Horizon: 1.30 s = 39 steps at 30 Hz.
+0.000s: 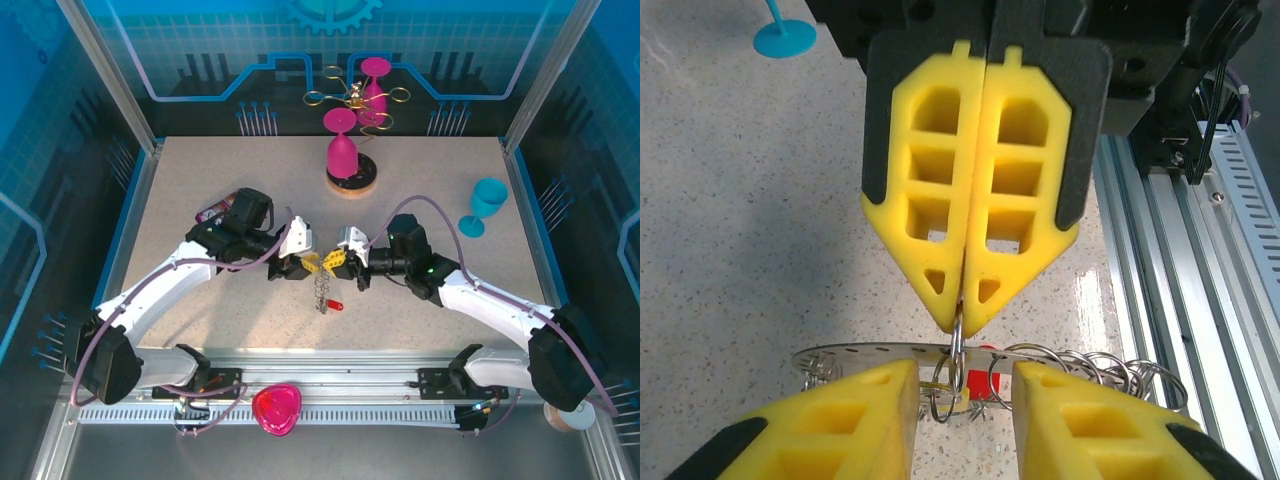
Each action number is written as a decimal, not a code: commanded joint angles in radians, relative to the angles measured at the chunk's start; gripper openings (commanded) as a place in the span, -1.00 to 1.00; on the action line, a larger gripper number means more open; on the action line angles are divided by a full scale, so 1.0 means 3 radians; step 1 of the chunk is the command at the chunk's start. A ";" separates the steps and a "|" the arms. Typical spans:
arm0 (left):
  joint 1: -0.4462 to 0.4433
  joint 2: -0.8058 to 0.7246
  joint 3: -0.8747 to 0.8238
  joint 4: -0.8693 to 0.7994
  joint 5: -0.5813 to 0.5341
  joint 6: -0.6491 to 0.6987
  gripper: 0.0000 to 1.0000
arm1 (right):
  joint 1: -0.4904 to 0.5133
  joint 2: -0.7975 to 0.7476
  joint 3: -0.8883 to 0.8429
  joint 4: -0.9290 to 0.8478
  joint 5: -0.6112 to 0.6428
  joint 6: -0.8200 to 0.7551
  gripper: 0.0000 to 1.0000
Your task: Put the keys on the keyring
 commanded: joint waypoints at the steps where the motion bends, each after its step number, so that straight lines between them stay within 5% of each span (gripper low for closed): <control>1: 0.0027 0.0052 0.0060 0.0083 0.0155 0.0029 -0.44 | -0.0012 0.0006 0.0135 0.0022 -0.0096 -0.0064 -1.00; 29: 0.0007 0.0131 0.0152 0.0078 0.0288 -0.0059 -1.00 | 0.0048 0.0114 0.0224 -0.0032 -0.0129 -0.0099 -1.00; 35: -0.0019 0.0034 0.0072 0.0272 0.0305 -0.0640 -1.00 | -0.0008 0.0076 0.0229 -0.0149 0.0022 -0.0062 -1.00; 39: -0.0187 -0.0121 -0.0064 0.0467 -0.0182 -0.1441 -1.00 | -0.0054 -0.0013 0.0224 -0.0264 0.0122 -0.0005 -0.60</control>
